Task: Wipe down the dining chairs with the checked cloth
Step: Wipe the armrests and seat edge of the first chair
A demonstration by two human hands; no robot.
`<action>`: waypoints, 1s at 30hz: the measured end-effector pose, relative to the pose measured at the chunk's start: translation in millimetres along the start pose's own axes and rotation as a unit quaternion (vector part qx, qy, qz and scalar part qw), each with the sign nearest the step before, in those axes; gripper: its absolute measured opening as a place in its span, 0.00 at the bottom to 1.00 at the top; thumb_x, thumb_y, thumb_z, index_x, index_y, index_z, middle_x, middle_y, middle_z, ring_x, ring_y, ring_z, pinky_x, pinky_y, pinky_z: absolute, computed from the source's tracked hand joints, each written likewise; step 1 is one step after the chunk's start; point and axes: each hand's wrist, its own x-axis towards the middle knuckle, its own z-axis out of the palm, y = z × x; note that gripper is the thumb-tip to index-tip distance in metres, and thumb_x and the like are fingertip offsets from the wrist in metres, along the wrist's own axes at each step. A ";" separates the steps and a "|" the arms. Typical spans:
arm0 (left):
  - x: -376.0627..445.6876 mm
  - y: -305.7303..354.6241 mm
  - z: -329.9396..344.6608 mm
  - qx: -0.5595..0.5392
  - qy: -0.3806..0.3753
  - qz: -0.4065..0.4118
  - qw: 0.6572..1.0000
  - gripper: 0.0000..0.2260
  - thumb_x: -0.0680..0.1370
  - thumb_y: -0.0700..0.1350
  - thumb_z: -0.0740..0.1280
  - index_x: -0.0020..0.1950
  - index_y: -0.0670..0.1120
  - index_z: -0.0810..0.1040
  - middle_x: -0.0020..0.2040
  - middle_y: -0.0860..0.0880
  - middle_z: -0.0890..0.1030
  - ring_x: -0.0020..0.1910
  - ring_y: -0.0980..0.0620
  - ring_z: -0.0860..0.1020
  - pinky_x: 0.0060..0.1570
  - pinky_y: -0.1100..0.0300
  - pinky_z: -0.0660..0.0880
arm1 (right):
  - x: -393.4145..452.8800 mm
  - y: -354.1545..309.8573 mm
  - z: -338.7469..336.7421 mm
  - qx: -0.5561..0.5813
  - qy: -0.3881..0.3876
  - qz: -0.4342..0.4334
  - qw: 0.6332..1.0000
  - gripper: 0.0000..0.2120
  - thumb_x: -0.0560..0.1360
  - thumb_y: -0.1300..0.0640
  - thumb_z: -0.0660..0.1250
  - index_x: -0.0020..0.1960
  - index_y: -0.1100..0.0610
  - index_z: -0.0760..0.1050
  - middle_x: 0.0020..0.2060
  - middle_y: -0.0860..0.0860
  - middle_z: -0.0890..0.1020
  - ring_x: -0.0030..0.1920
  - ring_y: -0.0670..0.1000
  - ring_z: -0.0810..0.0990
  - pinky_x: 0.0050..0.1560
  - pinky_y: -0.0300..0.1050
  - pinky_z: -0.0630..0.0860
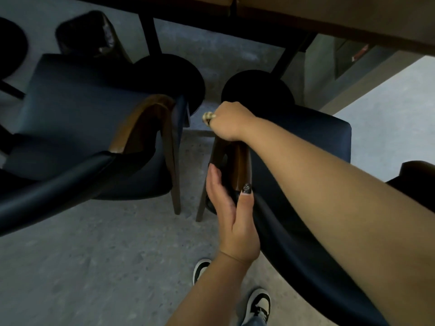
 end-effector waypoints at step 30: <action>-8.2 50.8 24.8 0.568 -0.131 0.259 0.770 0.17 0.75 0.34 0.66 0.64 0.39 0.76 0.69 0.42 0.71 0.75 0.45 0.61 0.72 0.52 0.59 | -285.4 195.9 -17.7 0.130 0.356 0.290 0.879 0.17 0.81 0.52 0.53 0.57 0.64 0.73 0.52 0.63 0.78 0.53 0.64 0.77 0.53 0.49 0.73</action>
